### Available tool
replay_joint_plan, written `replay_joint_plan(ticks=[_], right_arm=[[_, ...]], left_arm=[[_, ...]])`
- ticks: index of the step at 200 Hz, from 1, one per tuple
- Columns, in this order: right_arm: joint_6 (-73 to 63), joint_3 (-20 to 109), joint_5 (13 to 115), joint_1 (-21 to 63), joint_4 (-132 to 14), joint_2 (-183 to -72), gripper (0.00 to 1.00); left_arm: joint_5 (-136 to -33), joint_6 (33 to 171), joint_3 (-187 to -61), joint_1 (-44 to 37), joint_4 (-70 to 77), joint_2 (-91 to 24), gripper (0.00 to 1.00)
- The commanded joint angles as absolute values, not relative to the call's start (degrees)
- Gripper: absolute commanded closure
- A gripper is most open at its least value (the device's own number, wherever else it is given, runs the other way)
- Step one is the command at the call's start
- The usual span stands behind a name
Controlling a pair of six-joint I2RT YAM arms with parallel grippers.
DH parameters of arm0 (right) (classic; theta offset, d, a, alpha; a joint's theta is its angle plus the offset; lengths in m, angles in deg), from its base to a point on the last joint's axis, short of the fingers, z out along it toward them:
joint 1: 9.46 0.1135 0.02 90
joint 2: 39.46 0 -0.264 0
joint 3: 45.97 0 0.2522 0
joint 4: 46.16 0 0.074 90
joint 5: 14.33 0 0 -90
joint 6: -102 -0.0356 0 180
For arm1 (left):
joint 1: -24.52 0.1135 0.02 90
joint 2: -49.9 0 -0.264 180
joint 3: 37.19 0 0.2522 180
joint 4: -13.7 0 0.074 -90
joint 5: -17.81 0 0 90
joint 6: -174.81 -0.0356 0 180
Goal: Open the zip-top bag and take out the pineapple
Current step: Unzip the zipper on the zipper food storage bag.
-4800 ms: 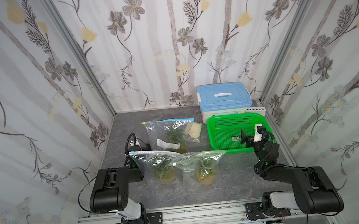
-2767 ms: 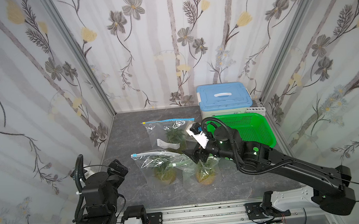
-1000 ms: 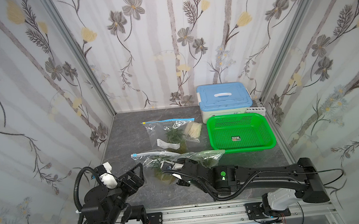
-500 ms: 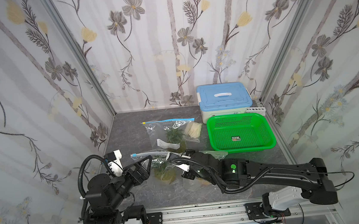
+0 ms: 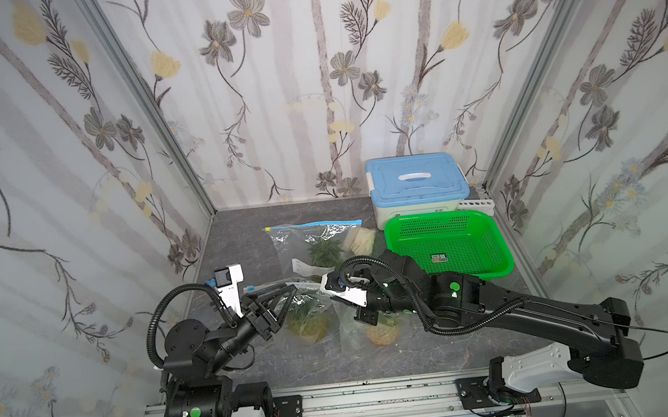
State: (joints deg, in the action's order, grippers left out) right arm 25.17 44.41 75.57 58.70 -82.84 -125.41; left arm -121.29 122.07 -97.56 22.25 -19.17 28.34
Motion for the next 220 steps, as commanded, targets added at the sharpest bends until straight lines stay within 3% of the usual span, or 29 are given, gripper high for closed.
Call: replay_joint_plan(ticks=[1,42,90,135,220], right_arm=[[25.97,45.70,71.21,58.11,-82.17,-126.58,0.91],[26.89,50.72,68.98,55.89,-84.80,-130.45,0.91],[27.47,55.08,66.12,54.11,-86.11,-133.59,0.91],[26.86,56.03,63.19,53.08,-86.42,-133.54,0.90],[27.03,55.68,62.05,52.94,-86.97,-134.91,0.90]], left_arm=[[-119.96,116.32,-99.02,21.25,-20.47,25.71,0.47],[-108.58,102.96,-111.63,15.94,-35.10,13.76,0.41],[-82.01,93.07,-120.05,0.79,-46.61,4.96,0.39],[-85.92,92.81,-108.82,-3.78,-38.79,11.61,0.39],[-94.04,94.06,-104.92,-3.87,-31.94,14.22,0.48]])
